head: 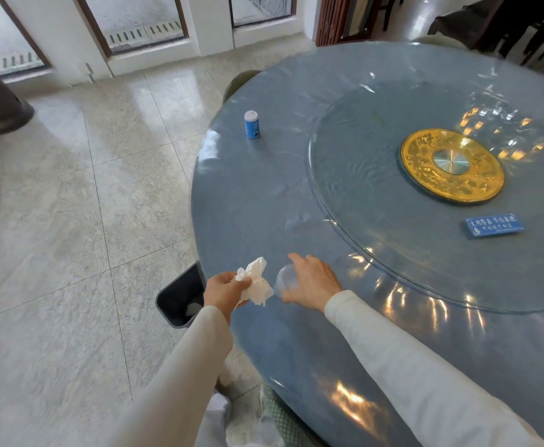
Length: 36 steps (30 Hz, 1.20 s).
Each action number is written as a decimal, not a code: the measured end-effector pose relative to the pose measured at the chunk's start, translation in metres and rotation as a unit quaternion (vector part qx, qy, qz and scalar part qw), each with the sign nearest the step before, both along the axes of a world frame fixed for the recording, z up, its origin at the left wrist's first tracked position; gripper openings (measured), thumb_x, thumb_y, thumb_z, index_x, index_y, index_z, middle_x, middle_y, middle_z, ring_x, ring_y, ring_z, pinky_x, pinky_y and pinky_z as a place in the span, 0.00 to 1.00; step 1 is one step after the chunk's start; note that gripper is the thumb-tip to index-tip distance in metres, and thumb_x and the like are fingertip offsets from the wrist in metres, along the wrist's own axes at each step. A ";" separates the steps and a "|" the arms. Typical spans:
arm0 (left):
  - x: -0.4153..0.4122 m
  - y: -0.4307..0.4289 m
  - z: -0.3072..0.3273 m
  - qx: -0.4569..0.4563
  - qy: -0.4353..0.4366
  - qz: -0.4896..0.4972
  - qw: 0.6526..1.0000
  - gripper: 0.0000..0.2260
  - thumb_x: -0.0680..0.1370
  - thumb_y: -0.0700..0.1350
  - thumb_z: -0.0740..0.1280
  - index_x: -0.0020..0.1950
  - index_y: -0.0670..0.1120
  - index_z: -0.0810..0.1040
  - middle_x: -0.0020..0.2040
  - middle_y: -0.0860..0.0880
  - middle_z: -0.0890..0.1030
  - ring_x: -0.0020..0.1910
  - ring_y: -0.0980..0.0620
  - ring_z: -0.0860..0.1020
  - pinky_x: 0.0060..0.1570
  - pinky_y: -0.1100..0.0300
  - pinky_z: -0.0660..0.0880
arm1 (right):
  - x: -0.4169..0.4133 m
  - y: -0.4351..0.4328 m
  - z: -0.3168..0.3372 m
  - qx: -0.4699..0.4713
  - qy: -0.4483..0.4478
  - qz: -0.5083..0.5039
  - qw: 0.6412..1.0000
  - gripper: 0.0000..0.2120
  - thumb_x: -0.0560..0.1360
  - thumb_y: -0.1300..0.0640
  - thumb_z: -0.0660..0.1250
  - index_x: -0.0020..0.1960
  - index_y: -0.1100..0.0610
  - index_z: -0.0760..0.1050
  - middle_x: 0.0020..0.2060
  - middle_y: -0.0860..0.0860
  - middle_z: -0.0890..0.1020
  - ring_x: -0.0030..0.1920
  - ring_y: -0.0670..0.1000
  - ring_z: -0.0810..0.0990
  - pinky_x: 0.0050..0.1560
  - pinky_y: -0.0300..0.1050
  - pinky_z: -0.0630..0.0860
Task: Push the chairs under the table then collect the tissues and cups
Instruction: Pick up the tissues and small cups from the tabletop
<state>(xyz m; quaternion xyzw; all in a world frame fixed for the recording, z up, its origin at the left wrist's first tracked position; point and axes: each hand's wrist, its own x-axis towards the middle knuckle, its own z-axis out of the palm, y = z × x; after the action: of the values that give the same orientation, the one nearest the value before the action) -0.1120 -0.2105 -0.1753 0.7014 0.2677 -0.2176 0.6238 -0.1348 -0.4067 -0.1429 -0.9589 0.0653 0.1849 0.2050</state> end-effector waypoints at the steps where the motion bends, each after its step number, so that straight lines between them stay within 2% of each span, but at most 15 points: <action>1: 0.004 0.009 0.000 -0.005 0.001 0.008 1.000 0.11 0.75 0.38 0.73 0.56 0.40 0.82 0.51 0.42 0.84 0.51 0.44 0.83 0.44 0.55 0.82 | 0.010 0.010 0.002 0.018 -0.001 -0.004 1.000 0.41 0.64 0.42 0.75 0.72 0.53 0.66 0.59 0.57 0.77 0.60 0.61 0.76 0.56 0.50 0.73; 5: 0.016 0.059 -0.002 -0.002 0.001 0.043 0.999 0.05 0.75 0.39 0.73 0.49 0.46 0.82 0.46 0.45 0.84 0.43 0.48 0.82 0.33 0.62 0.78 | 0.046 0.059 0.006 0.064 -0.001 0.002 0.998 0.45 0.65 0.38 0.75 0.75 0.53 0.64 0.67 0.57 0.75 0.67 0.60 0.73 0.63 0.50 0.71; 9: 0.029 0.127 -0.008 0.008 0.007 0.083 0.997 0.05 0.74 0.37 0.73 0.48 0.45 0.83 0.42 0.46 0.83 0.40 0.49 0.81 0.27 0.63 0.77 | 0.080 0.129 -0.001 0.098 0.012 0.010 0.995 0.43 0.65 0.38 0.76 0.74 0.53 0.67 0.65 0.56 0.78 0.65 0.59 0.74 0.62 0.48 0.71; 10: 0.034 0.145 -0.012 0.017 0.010 0.086 0.996 0.05 0.74 0.38 0.73 0.48 0.44 0.84 0.42 0.45 0.84 0.41 0.47 0.82 0.29 0.61 0.78 | 0.088 0.148 -0.005 0.109 0.021 0.005 0.994 0.42 0.65 0.38 0.76 0.73 0.52 0.68 0.64 0.55 0.78 0.65 0.59 0.75 0.62 0.48 0.70; 12: 0.045 0.184 -0.022 0.036 0.023 0.093 0.995 0.06 0.73 0.40 0.74 0.48 0.46 0.84 0.45 0.44 0.84 0.46 0.44 0.82 0.42 0.50 0.82 | 0.107 0.186 -0.018 0.127 0.042 -0.008 0.991 0.40 0.65 0.37 0.74 0.72 0.51 0.69 0.63 0.54 0.78 0.64 0.58 0.75 0.60 0.47 0.70; 14: 0.056 0.217 -0.034 0.043 0.042 0.107 0.992 0.07 0.72 0.41 0.75 0.50 0.46 0.84 0.47 0.43 0.84 0.49 0.42 0.82 0.53 0.44 0.81 | 0.124 0.219 -0.033 0.138 0.063 -0.020 0.988 0.40 0.64 0.37 0.73 0.72 0.51 0.69 0.64 0.53 0.78 0.64 0.56 0.75 0.59 0.45 0.70; 16: 0.072 0.249 -0.052 0.037 0.062 0.129 0.989 0.11 0.73 0.40 0.75 0.55 0.42 0.84 0.50 0.41 0.84 0.50 0.41 0.82 0.56 0.42 0.80 | 0.145 0.251 -0.054 0.141 0.084 -0.037 0.986 0.40 0.65 0.38 0.73 0.72 0.52 0.69 0.66 0.52 0.77 0.65 0.55 0.74 0.60 0.45 0.70; 18: 0.087 0.274 -0.072 0.044 0.076 0.138 0.987 0.12 0.73 0.40 0.74 0.55 0.42 0.84 0.50 0.41 0.84 0.51 0.41 0.82 0.55 0.42 0.80 | 0.163 0.276 -0.079 0.146 0.103 -0.058 0.982 0.39 0.65 0.39 0.73 0.72 0.53 0.69 0.67 0.53 0.76 0.66 0.56 0.74 0.63 0.46 0.70; 21: 0.118 0.305 -0.121 0.041 0.089 0.154 0.983 0.09 0.73 0.40 0.74 0.52 0.43 0.84 0.47 0.43 0.85 0.51 0.42 0.82 0.52 0.45 0.82 | 0.191 0.309 -0.136 0.143 0.127 -0.094 0.977 0.39 0.65 0.39 0.73 0.72 0.52 0.69 0.65 0.53 0.76 0.65 0.55 0.74 0.62 0.47 0.72; 24: 0.143 0.319 -0.182 0.039 0.111 0.167 0.979 0.06 0.73 0.39 0.74 0.50 0.44 0.85 0.45 0.43 0.85 0.49 0.42 0.83 0.49 0.47 0.83 | 0.205 0.325 -0.202 0.122 0.148 -0.114 0.975 0.37 0.65 0.39 0.73 0.70 0.50 0.69 0.62 0.52 0.76 0.61 0.54 0.74 0.55 0.44 0.70; 26: 0.154 0.321 -0.235 0.038 0.125 0.152 0.980 0.07 0.73 0.41 0.74 0.51 0.44 0.85 0.46 0.45 0.85 0.49 0.44 0.83 0.53 0.45 0.82 | 0.212 0.333 -0.256 0.104 0.166 -0.123 0.973 0.36 0.65 0.39 0.73 0.69 0.51 0.69 0.61 0.51 0.76 0.60 0.54 0.73 0.53 0.44 0.68; 29: 0.162 0.314 -0.315 0.074 0.146 0.118 0.979 0.10 0.74 0.44 0.71 0.54 0.46 0.84 0.47 0.47 0.85 0.49 0.46 0.83 0.54 0.46 0.80 | 0.224 0.339 -0.336 0.085 0.193 -0.134 0.968 0.39 0.66 0.39 0.73 0.71 0.53 0.67 0.63 0.54 0.75 0.62 0.56 0.73 0.54 0.45 0.70; 33: 0.171 0.298 -0.422 0.106 0.168 0.082 0.977 0.04 0.73 0.43 0.68 0.41 0.46 0.82 0.36 0.49 0.82 0.41 0.46 0.81 0.42 0.52 0.80 | 0.242 0.345 -0.445 0.057 0.209 -0.131 0.967 0.39 0.68 0.41 0.74 0.73 0.55 0.64 0.64 0.56 0.73 0.63 0.58 0.74 0.57 0.51 0.74; 36: 0.185 0.281 -0.507 0.103 0.183 0.064 0.976 0.05 0.72 0.43 0.66 0.40 0.45 0.81 0.37 0.46 0.83 0.40 0.45 0.81 0.43 0.49 0.82 | 0.251 0.341 -0.530 0.009 0.218 -0.112 0.969 0.38 0.70 0.42 0.73 0.73 0.56 0.62 0.65 0.57 0.73 0.64 0.60 0.74 0.57 0.53 0.74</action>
<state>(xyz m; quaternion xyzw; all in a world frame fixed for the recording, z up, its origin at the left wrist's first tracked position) 0.0728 0.0703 -0.6820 0.6917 0.4426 -0.2731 0.5011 0.1165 -0.0653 -0.6733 -0.8803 0.2140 0.3656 0.2138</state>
